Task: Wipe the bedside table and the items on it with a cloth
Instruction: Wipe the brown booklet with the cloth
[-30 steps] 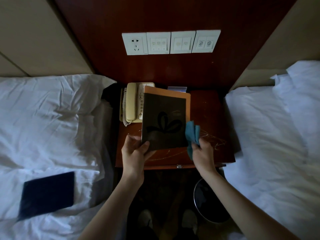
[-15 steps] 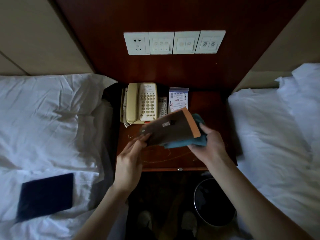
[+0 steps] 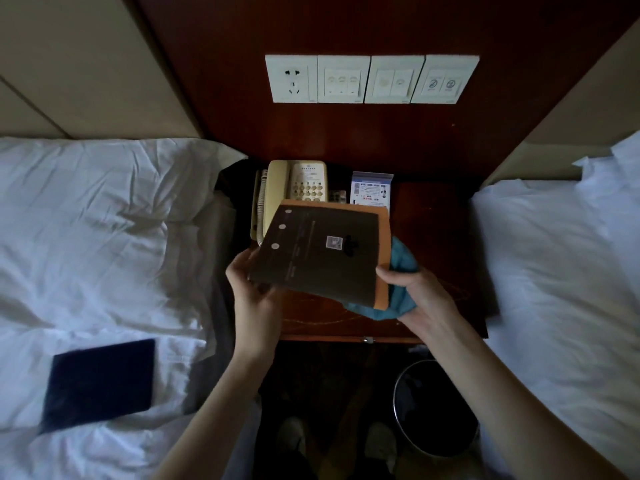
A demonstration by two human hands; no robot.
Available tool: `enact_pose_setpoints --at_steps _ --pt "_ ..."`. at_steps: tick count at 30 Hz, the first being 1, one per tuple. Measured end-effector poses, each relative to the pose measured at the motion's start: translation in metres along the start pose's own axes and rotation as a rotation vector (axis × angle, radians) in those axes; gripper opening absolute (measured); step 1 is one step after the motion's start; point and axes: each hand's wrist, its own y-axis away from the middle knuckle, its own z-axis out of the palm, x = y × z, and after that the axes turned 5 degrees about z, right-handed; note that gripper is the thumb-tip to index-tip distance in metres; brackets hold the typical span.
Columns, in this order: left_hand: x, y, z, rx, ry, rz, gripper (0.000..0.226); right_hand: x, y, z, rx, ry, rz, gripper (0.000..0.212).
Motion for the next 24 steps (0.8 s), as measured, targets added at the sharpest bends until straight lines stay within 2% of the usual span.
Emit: enact_pose_setpoints --at_steps 2,3,6,9,13,17,20,22,24 --pt "-0.004 0.0 0.006 -0.006 0.301 -0.183 0.044 0.006 -0.001 0.005 0.056 -0.016 -0.011 0.048" --pt "-0.005 0.0 0.008 -0.026 0.388 -0.208 0.039 0.01 -0.002 0.007 0.08 -0.029 -0.012 0.048" --pt "-0.003 0.005 0.014 -0.136 0.525 -0.227 0.038 0.021 -0.003 0.011 0.136 -0.026 -0.01 0.045" --pt "-0.001 0.009 0.015 -0.162 0.659 -0.31 0.03 0.033 -0.002 0.013 0.095 0.036 0.027 0.046" --pt "-0.001 0.003 0.014 -0.063 0.652 -0.41 0.019 0.041 -0.001 0.011 0.074 0.128 0.048 0.033" --pt "-0.005 -0.004 0.003 -0.084 0.627 -0.392 0.023 0.037 -0.005 0.003 0.3 0.213 -0.025 0.004" --pt "-0.012 -0.002 -0.008 -0.155 0.608 -0.438 0.028 0.033 -0.003 0.004 0.456 0.296 -0.211 0.009" --pt "-0.016 0.003 -0.012 -0.218 0.623 -0.472 0.029 0.032 0.0 0.01 0.459 0.412 -0.327 0.009" --pt "-0.017 0.01 -0.009 -0.276 0.636 -0.49 0.033 0.036 0.003 0.022 0.408 0.6 -0.375 0.02"
